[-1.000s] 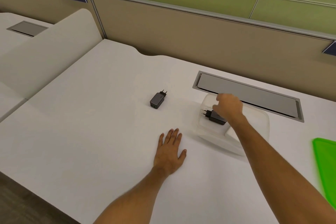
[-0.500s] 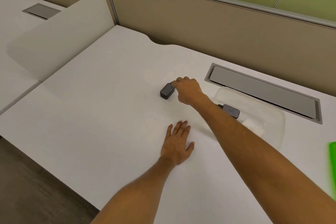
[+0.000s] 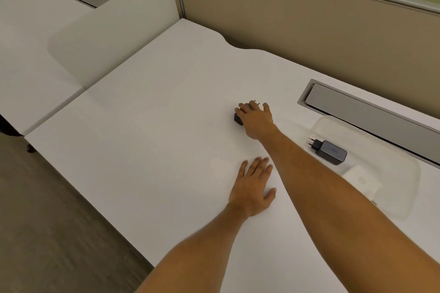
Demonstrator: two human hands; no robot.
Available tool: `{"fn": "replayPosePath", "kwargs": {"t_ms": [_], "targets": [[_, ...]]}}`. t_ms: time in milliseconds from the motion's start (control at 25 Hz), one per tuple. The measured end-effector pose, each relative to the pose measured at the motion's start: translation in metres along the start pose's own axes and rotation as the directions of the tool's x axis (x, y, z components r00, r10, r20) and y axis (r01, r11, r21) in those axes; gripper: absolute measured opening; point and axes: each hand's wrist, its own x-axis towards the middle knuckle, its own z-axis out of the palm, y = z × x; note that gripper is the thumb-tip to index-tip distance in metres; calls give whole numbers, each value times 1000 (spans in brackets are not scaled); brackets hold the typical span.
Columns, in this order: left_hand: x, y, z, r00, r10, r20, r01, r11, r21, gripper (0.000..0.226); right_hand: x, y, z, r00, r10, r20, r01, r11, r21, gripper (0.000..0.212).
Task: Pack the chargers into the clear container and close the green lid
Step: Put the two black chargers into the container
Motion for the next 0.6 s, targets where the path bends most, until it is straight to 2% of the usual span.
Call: {"fn": "replayPosePath", "kwargs": {"t_ms": [120, 200, 320, 600], "targets": [[-1, 1, -2, 1000, 7, 6, -7, 1000, 6, 69, -4, -3, 9, 995, -7, -99, 0, 998, -68, 71], [-1, 1, -3, 1000, 8, 4, -8, 1000, 2, 69, -5, -4, 12, 985, -19, -174, -2, 993, -117, 63], [0, 0, -1, 1000, 10, -2, -10, 1000, 6, 69, -8, -5, 14, 987, 9, -162, -39, 982, -185, 58], [1, 0, 5, 1000, -1, -11, 2, 1000, 20, 68, -25, 2, 9, 972, -32, -234, 8, 994, -105, 49]]}}
